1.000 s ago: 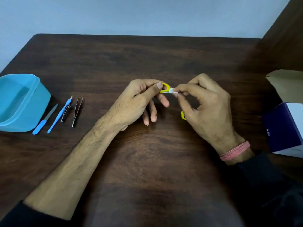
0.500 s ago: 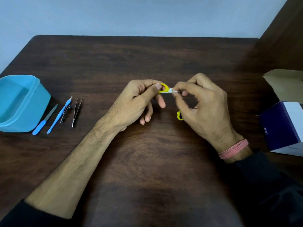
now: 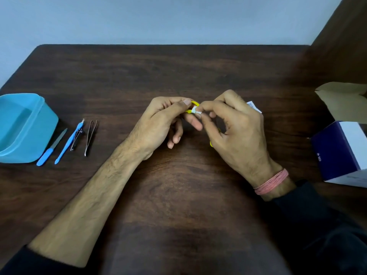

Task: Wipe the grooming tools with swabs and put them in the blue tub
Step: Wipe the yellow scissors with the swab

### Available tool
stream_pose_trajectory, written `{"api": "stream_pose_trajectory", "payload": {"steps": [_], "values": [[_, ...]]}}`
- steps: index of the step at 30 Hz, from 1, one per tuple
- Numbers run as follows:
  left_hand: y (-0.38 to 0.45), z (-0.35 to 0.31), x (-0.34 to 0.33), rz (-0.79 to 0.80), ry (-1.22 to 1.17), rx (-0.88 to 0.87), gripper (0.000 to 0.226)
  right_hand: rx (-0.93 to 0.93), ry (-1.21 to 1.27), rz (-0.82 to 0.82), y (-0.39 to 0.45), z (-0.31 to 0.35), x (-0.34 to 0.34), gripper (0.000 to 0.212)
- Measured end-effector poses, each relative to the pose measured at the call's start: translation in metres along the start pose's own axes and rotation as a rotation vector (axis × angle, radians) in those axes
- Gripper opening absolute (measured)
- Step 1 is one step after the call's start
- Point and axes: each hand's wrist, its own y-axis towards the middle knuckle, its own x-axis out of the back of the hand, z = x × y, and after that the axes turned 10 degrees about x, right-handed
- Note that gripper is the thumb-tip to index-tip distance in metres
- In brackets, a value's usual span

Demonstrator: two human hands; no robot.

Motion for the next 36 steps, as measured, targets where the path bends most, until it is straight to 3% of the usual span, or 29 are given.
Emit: {"api": "stream_pose_trajectory", "payload": {"steps": [19,36], "values": [[0.001,0.004,0.0,0.022,0.01,-0.008,0.04,0.06,-0.001,0.033,0.0,-0.006,0.0,0.01],[0.005,0.009,0.0,-0.031,0.011,-0.052,0.035,-0.093,-0.023,0.012,-0.006,-0.003,0.005,0.008]]}}
